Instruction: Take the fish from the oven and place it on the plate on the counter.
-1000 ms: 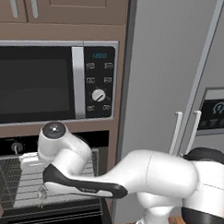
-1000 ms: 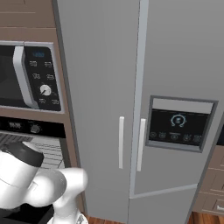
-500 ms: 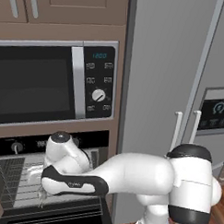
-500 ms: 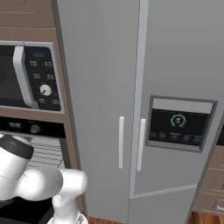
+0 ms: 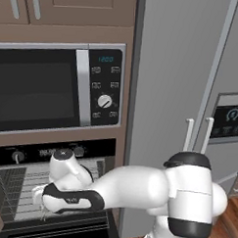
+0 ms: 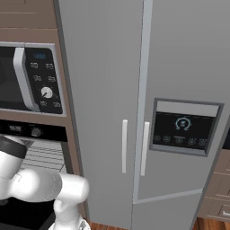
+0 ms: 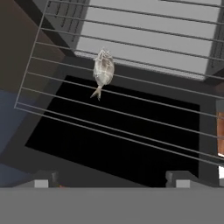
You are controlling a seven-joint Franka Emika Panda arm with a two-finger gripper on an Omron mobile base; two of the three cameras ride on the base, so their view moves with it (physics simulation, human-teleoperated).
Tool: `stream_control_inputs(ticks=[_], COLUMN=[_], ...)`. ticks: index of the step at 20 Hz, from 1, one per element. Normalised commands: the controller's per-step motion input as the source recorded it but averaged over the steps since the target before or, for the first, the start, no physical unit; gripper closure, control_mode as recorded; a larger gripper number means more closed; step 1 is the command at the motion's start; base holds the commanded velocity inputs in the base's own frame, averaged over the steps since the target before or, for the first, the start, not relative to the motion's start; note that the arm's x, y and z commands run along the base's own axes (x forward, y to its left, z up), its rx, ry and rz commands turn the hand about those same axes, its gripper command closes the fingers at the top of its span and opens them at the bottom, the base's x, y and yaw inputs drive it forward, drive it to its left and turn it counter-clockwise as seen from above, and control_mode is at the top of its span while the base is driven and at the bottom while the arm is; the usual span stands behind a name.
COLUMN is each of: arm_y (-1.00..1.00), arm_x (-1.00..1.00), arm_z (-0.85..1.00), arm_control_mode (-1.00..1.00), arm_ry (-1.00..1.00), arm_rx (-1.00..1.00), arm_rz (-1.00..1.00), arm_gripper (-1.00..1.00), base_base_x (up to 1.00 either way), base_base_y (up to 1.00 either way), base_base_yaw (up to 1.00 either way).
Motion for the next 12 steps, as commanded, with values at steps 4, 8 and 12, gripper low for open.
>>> stream_control_inputs(ticks=[4, 8, 12], arm_y=[0.0, 0.01, 0.07], arm_x=[0.08, 0.24, 0.31], arm_z=[-0.32, -0.41, -0.39], arm_control_mode=[-1.0, -1.0, -1.0], arm_ry=[0.0, 0.02, 0.05], arm_rx=[-0.02, 0.0, 0.0], arm_rz=[0.0, 0.0, 0.0], arm_gripper=[-1.0, -1.0, -1.0], base_base_x=[0.0, 0.0, 0.0], base_base_y=[0.0, 0.0, 0.0], base_base_yaw=[0.0, 0.0, 0.0])
